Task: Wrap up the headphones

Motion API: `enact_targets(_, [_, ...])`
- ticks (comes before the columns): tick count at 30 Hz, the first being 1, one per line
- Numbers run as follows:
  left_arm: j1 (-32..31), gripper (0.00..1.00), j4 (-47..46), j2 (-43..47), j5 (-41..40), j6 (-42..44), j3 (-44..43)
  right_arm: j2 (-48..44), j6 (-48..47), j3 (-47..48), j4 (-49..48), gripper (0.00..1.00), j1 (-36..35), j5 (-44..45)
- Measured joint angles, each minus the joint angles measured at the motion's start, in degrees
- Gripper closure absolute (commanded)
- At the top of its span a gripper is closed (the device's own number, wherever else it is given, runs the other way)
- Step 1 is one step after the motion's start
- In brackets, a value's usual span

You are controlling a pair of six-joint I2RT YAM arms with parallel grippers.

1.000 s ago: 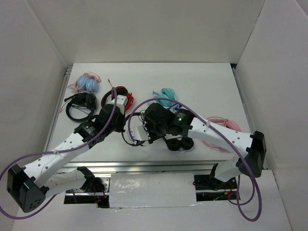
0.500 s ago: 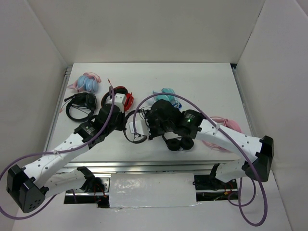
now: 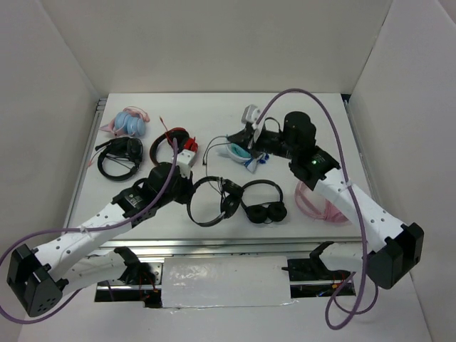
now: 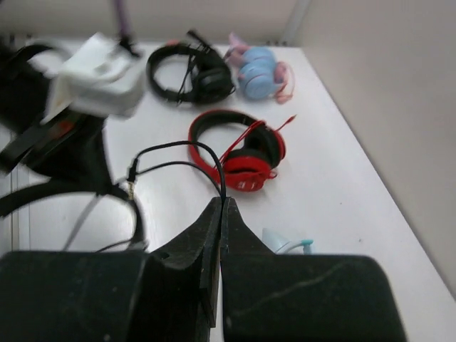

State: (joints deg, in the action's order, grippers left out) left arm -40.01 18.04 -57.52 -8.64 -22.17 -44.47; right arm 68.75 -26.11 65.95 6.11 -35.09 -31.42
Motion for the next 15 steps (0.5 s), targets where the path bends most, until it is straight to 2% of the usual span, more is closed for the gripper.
enact_targets(3, [-1.53,1.00,-0.22,1.40,1.07,1.18,1.01,1.70,8.50,-0.13,-7.32,1.00,5.86,-2.51])
enact_targets(7, [-2.89,1.00,-0.79,4.31,2.21,1.79,1.73,3.80,21.53,-3.41,-18.23,1.00,12.17,-1.36])
enact_targets(11, [-3.34,1.00,-1.60,6.82,2.58,2.60,1.73,6.29,30.75,-4.76,-21.22,1.00,15.72,1.95])
enact_targets(15, [-3.43,1.00,-1.07,8.50,1.66,2.32,1.33,6.34,37.11,-9.60,-24.39,0.99,16.22,4.07])
